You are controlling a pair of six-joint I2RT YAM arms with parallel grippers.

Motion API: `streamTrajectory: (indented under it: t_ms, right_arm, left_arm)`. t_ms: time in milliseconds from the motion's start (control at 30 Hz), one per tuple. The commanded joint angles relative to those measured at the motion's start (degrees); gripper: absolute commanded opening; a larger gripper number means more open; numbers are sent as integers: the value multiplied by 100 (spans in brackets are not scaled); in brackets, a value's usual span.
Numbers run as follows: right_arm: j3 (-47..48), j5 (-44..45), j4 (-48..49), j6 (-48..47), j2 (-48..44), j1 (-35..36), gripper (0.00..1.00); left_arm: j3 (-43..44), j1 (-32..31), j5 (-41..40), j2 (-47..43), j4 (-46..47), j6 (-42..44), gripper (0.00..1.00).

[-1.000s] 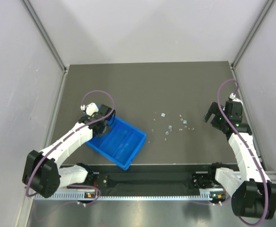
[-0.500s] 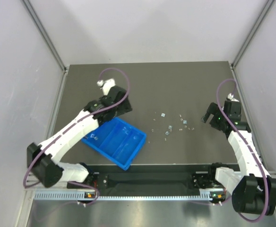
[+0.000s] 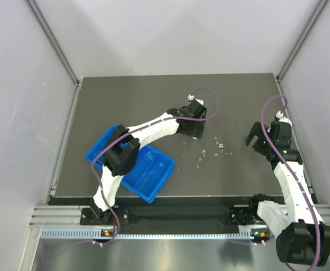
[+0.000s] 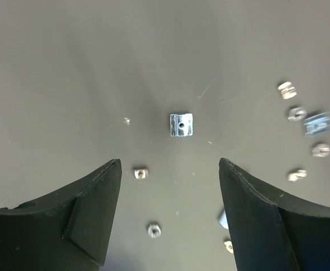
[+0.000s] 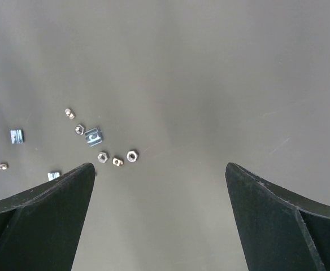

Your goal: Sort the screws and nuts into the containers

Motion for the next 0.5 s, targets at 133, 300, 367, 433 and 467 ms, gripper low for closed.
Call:
streamTrajectory:
  t_ms: [133, 300, 367, 433, 467]
  right_arm:
    - [110, 171, -22, -64, -91, -52, 100]
    - [145, 188, -5, -55, -11, -53, 100]
    - [136, 188, 4, -64, 15, -53, 100]
    - [128, 188, 39, -46, 41, -53, 100]
    - [136, 180, 31, -46, 76, -53, 100]
  left_arm:
    - [651, 46, 430, 642, 319, 567, 74]
    - [731, 46, 369, 889, 249, 541, 72]
    - [722, 37, 290, 959, 241, 549, 71]
    - [713, 37, 211, 1012, 223, 549, 70]
    - [713, 37, 158, 1029, 223, 558, 69]
